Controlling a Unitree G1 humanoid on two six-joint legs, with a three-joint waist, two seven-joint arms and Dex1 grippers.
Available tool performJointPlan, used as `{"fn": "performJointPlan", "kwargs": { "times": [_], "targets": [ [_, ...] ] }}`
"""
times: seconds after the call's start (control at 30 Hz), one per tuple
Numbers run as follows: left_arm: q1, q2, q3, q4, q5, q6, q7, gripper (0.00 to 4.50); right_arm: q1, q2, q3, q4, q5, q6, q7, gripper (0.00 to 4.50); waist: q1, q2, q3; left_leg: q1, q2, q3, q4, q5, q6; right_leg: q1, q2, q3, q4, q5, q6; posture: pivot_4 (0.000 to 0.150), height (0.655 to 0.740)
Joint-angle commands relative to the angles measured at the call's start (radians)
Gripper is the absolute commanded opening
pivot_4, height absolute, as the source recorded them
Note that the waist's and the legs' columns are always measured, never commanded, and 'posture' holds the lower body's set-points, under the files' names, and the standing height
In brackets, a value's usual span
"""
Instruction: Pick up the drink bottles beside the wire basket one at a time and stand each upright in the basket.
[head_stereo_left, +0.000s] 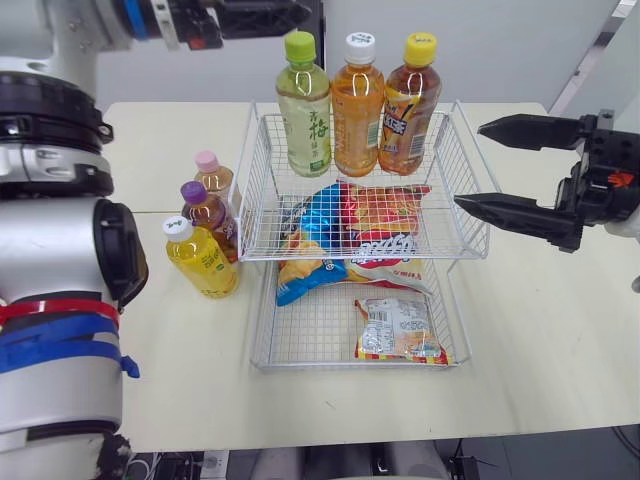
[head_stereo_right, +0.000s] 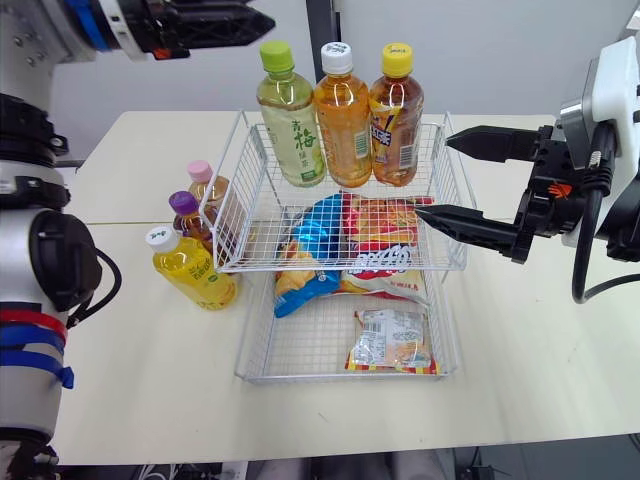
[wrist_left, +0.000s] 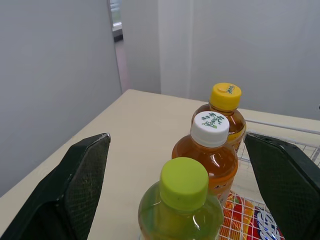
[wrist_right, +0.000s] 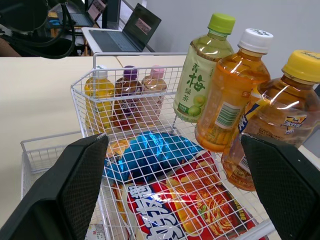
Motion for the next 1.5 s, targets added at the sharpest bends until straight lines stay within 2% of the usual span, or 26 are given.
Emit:
{"fn": "performJointPlan", "kwargs": {
  "times": [0.03,0.23,0.43,0.7,0.93,1.13,1.2,1.23,1.33,1.4,1.5],
  "targets": [
    [-0.055,0.045,0.044,-0.049,-0.029,0.024,-0.009,4.46,-0.017,-0.018,-0.018,0.002,-0.009,-0.028,0.012,4.5,0.0,0.0,0.0,0.0,0.0,0.0,0.0,0.0,0.0,0.0,0.0,0.0,0.0,0.0,0.0,0.15,0.74],
    [-0.021,0.145,0.091,-0.144,-0.036,0.057,0.034,4.46,-0.004,-0.027,-0.024,0.001,-0.02,-0.038,0.034,4.5,-0.002,0.0,0.0,0.0,0.001,0.0,0.0,0.0,0.0,0.0,0.0,0.0,0.0,0.0,0.0,0.15,0.74],
    [0.114,0.279,0.186,-0.33,-0.081,0.138,0.105,4.46,0.015,-0.03,-0.017,-0.011,-0.017,-0.051,0.081,4.5,-0.003,0.0,0.0,0.001,0.001,0.0,0.0,0.0,0.0,0.0,0.0,0.001,0.001,0.0,0.0,0.15,0.74],
    [0.492,0.453,0.406,-0.564,-0.151,0.238,0.211,4.46,-0.016,0.005,0.055,-0.021,0.009,-0.079,0.16,4.5,-0.003,0.0,0.0,0.002,0.002,-0.001,0.0,0.001,-0.001,0.0,0.0,0.001,0.002,0.0,0.0,0.15,0.74],
    [0.898,0.503,0.635,-0.722,-0.185,0.264,0.231,4.46,-0.1,0.056,0.193,0.018,-0.011,-0.071,0.24,4.5,-0.001,0.0,0.0,0.002,0.003,0.0,0.001,0.001,-0.001,0.001,-0.001,0.0,0.001,0.001,-0.001,0.15,0.74],
    [1.239,0.417,0.869,-0.977,-0.298,0.408,0.218,4.46,-0.131,0.104,0.243,0.047,-0.056,-0.087,0.268,4.5,0.002,0.0,-0.001,0.002,0.003,0.0,0.0,0.001,-0.001,0.001,-0.001,0.0,0.0,0.001,-0.001,0.15,0.74],
    [1.323,0.349,0.915,-1.069,-0.334,0.438,0.25,4.46,-0.14,0.117,0.251,0.055,-0.066,-0.09,0.275,4.5,0.007,0.0,-0.001,0.002,0.003,0.0,0.0,0.001,-0.001,0.001,-0.001,0.0,0.0,0.001,-0.001,0.15,0.74],
    [1.367,0.279,0.925,-1.143,-0.359,0.456,0.293,4.46,-0.145,0.125,0.254,0.059,-0.069,-0.091,0.277,4.5,0.009,0.001,-0.001,0.002,0.003,0.0,0.0,0.001,-0.001,0.001,-0.001,0.0,0.0,0.001,-0.001,0.15,0.74],
    [1.441,0.146,0.913,-1.283,-0.403,0.451,0.388,4.46,-0.152,0.137,0.259,0.066,-0.075,-0.091,0.289,4.5,0.018,0.002,-0.002,0.003,0.003,0.001,0.0,0.001,-0.001,0.002,-0.002,0.001,0.0,0.002,-0.002,0.15,0.74],
    [1.463,0.098,0.89,-1.332,-0.415,0.421,0.436,4.46,-0.156,0.14,0.26,0.069,-0.081,-0.091,0.297,4.5,0.025,0.001,-0.003,0.003,0.004,-0.001,0.0,0.001,-0.001,0.001,-0.001,0.001,0.0,0.003,-0.003,0.15,0.74],
    [1.461,-0.028,0.791,-1.429,-0.42,0.385,0.574,4.46,-0.168,0.141,0.256,0.074,-0.08,-0.085,0.305,4.5,0.031,0.001,-0.003,0.003,0.004,0.0,0.0,0.001,-0.002,0.002,-0.001,0.001,0.0,0.003,-0.003,0.15,0.74]
  ]
}}
